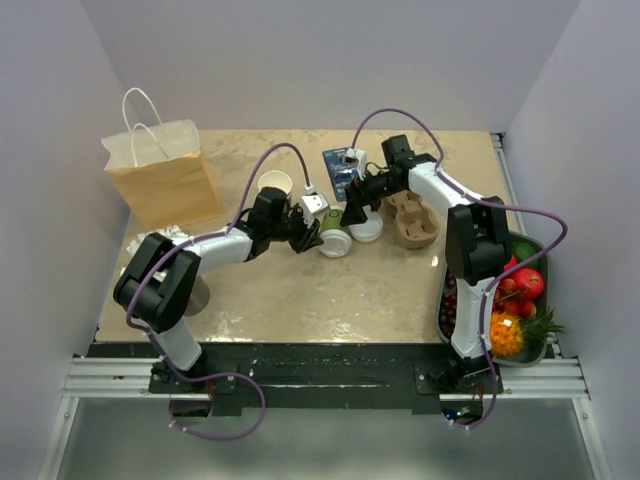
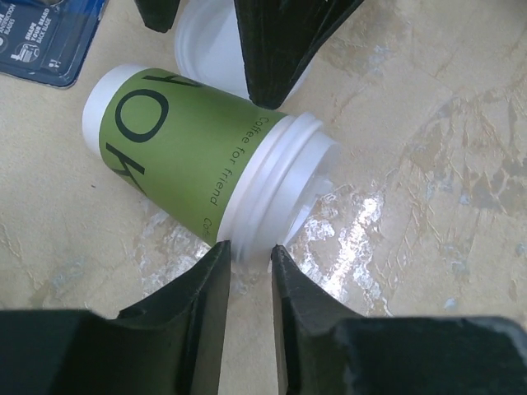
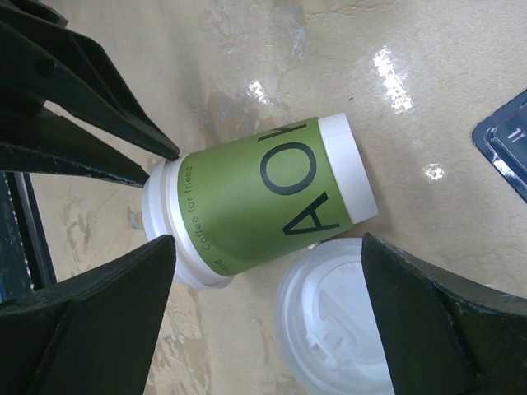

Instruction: Pack the takeout coffee

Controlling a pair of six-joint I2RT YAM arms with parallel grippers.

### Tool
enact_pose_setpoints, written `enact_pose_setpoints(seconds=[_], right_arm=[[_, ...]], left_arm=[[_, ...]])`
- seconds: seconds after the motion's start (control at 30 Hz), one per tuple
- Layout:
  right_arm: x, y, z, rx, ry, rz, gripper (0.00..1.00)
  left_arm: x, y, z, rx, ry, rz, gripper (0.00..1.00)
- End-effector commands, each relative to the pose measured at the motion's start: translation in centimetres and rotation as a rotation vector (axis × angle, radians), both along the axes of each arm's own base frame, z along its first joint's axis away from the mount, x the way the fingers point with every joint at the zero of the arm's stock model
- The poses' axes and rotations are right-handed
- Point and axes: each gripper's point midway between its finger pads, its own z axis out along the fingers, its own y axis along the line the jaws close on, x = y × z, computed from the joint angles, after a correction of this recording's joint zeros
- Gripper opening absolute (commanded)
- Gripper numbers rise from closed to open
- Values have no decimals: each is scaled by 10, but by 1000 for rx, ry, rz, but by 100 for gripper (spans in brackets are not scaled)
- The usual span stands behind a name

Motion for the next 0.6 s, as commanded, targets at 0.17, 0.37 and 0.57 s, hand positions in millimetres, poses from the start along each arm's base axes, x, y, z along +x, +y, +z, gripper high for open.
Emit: enact_pose_setpoints(seconds=[0.17, 0.37, 0.57], right_arm=[[-8, 1, 23, 26, -33, 26, 97], [-8, 8, 42, 79, 0, 20, 97], [-6, 21, 67, 168, 53, -3, 97]], left_arm=[[-13, -7, 30, -76, 88, -85, 24], [-21, 20, 42, -173, 390, -48, 22], [-29, 39, 69, -188, 615, -48, 22]])
